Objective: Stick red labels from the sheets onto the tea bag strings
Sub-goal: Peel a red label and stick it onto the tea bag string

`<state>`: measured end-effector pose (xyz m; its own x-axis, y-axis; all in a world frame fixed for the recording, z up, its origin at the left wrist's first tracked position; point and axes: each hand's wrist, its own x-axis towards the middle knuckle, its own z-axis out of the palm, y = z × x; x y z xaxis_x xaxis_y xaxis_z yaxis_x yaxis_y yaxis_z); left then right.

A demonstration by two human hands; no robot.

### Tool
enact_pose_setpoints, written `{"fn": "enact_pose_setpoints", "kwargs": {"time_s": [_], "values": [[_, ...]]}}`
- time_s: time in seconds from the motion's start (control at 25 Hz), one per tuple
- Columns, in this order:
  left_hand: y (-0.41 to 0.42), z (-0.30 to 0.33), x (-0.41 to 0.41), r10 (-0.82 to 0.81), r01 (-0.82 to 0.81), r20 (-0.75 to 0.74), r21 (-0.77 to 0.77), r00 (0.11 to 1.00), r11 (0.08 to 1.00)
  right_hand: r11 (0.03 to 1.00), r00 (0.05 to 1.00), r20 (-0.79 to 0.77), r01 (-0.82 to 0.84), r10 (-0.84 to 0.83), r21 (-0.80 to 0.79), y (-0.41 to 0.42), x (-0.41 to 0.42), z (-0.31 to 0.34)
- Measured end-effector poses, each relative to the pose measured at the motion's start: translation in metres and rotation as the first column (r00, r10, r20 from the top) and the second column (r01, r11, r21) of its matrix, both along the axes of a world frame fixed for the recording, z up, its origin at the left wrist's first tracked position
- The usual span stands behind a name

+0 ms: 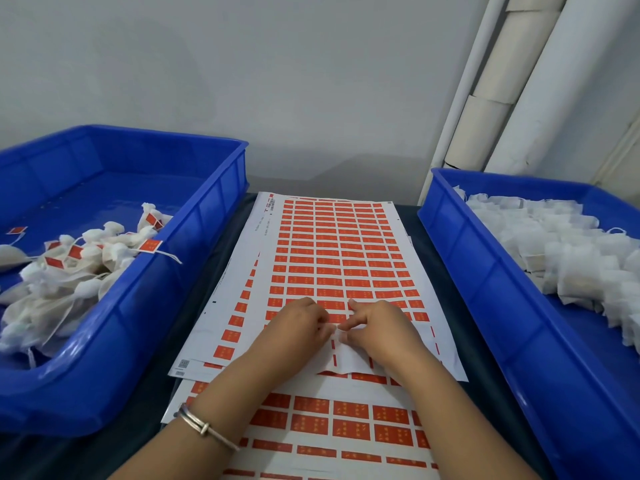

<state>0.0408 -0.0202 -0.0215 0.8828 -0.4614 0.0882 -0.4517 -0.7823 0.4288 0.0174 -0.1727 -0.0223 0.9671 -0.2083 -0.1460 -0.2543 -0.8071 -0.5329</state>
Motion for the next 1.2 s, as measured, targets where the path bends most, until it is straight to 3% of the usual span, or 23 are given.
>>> {"fn": "enact_pose_setpoints", "kwargs": {"time_s": [0.36, 0.84, 1.0, 1.2], "values": [[-0.007, -0.001, 0.004, 0.175, -0.187, -0.124, -0.09, 0.977, 0.978, 0.999, 0.999, -0.038, 0.025, -0.023, 0.041, -0.001, 0.002, -0.002], [-0.002, 0.0, 0.009, 0.236, -0.257, -0.137, -0.166, 0.962, 0.952, 0.995, 0.999, -0.009, 0.034, -0.033, 0.09, -0.001, 0.0, 0.0], [0.003, 0.0, 0.009, 0.318, -0.379, -0.237, -0.292, 0.918, 0.878, 0.996, 0.997, 0.063, 0.032, -0.037, 0.083, -0.001, -0.009, 0.0], [0.009, 0.004, 0.01, 0.358, -0.504, -0.389, -0.389, 0.849, 0.771, 0.948, 0.998, 0.055, 0.022, -0.042, 0.317, -0.003, -0.019, 0.013]]}}
